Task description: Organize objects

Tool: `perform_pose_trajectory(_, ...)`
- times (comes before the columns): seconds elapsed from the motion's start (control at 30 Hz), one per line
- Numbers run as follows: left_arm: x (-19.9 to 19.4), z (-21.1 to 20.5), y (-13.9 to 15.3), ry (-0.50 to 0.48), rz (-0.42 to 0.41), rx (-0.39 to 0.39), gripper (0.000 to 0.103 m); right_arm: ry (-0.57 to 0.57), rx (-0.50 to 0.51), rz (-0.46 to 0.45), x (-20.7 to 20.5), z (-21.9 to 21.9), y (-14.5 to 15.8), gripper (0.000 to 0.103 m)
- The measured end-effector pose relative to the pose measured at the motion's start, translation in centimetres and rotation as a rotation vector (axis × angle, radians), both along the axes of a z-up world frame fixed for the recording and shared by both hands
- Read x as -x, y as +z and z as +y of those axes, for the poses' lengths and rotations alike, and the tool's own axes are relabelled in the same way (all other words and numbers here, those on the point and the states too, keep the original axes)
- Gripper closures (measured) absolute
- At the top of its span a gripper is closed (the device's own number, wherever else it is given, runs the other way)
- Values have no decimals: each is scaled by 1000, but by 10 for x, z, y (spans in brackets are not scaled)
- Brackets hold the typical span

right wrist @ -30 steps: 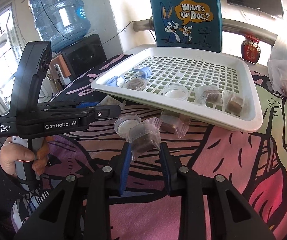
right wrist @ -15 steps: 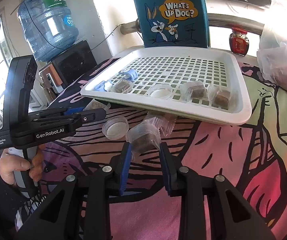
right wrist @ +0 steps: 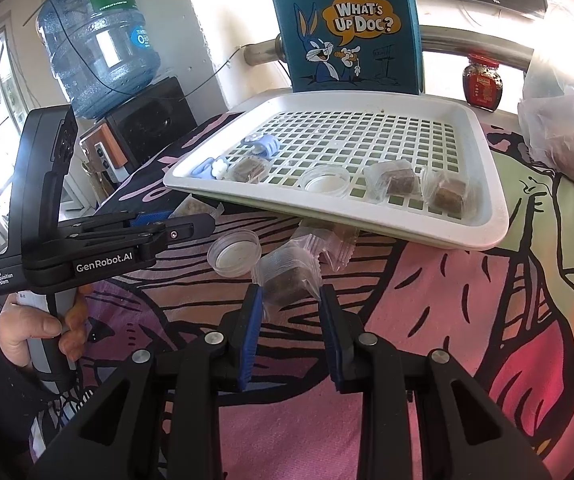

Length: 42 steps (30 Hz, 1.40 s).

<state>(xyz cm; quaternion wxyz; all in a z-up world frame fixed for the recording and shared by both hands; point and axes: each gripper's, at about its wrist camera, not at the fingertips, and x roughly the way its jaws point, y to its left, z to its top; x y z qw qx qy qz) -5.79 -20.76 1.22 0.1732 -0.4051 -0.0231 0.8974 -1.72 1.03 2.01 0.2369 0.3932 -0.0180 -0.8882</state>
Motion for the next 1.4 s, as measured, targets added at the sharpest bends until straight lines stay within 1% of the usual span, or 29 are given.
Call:
perform_pose_trajectory(0.23, -1, 3, 2, 5, 17, 27, 71, -2, 0, -3, 0, 0, 0, 75)
perform_pose_trajectory(0.57, 0, 2, 1, -2, 4, 15, 71, 1, 3, -11, 1, 1, -2, 74)
perform_pose_trajectory(1.4, 2, 0, -1, -3, -12, -11, 71, 3, 3, -11, 1, -1, -1, 74)
